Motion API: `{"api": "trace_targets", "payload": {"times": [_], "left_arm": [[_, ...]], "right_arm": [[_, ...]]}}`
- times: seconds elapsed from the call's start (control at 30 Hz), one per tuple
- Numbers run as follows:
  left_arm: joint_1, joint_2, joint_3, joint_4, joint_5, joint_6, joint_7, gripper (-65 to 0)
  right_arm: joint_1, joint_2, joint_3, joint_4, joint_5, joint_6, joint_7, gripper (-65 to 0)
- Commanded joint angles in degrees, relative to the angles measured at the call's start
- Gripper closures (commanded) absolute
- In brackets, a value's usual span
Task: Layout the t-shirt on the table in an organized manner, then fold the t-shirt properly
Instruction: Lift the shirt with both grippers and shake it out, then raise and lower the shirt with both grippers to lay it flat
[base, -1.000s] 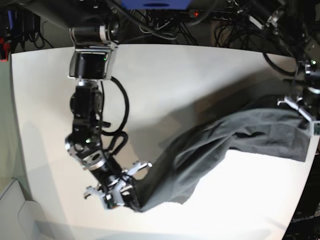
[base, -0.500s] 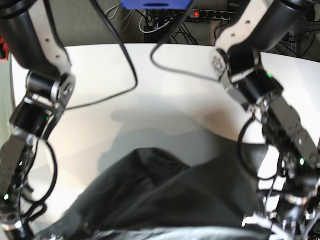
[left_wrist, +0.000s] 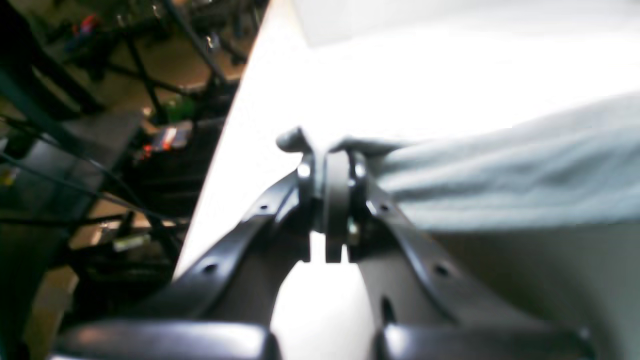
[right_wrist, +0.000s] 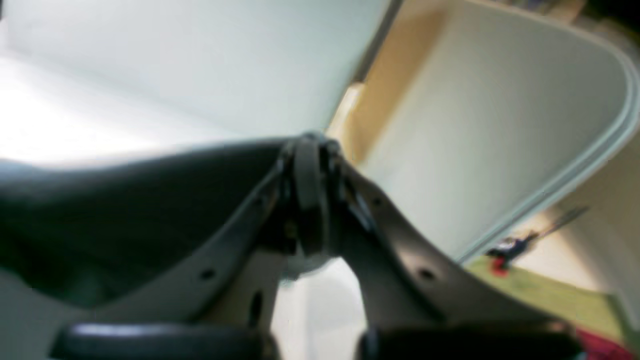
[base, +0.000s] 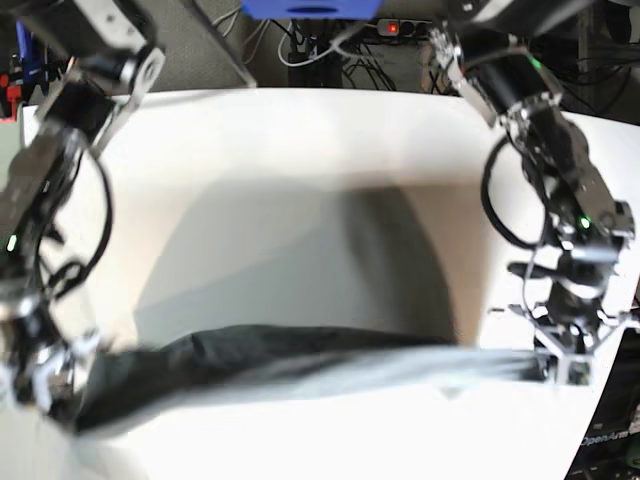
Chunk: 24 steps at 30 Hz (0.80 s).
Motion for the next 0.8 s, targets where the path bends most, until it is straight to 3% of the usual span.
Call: {"api": "trace_targets", "payload": {"times": [0.0,0.13,0.33,0.5,0.67,0.77], "left_arm": [[1.56,-0.86,0.01,2.72,-0.75,0.27,-2.36,-0.1],[10.18,-2.27,0.01,3.34,-0.75,0.27,-2.27,-0.1],[20.55,-2.53,0.01,3.34,-0.66,0.18,-2.27,-0.1],[23.45,-3.94,0.36,2.98,-0.66,0.18,-2.27,-0.1],[20.64,-4.03,0.45,2.98,-0.31,0.18,-1.66,-0.1],[18.71,-4.03,0.45,2.98,-0.22,0.18,-1.57,-0.1]], "right_arm": [[-2.07,0.12,0.36,3.51,1.69,-0.4,2.25,0.0],[-13.94,-3.31,0.36,6.76,3.45,-0.4,3.31,0.0],[-25.63,-3.22,0.36,6.59,6.7,-0.4,4.89,0.0],[-29.5,-3.22,0.27,6.59,6.7,-0.4,4.89,0.0],[-27.74,-2.96,0.36,6.59,6.43,-0.4,4.8,0.0],[-27.03,-1.46,0.36,6.59,6.52,-0.4,1.55,0.0]]}}
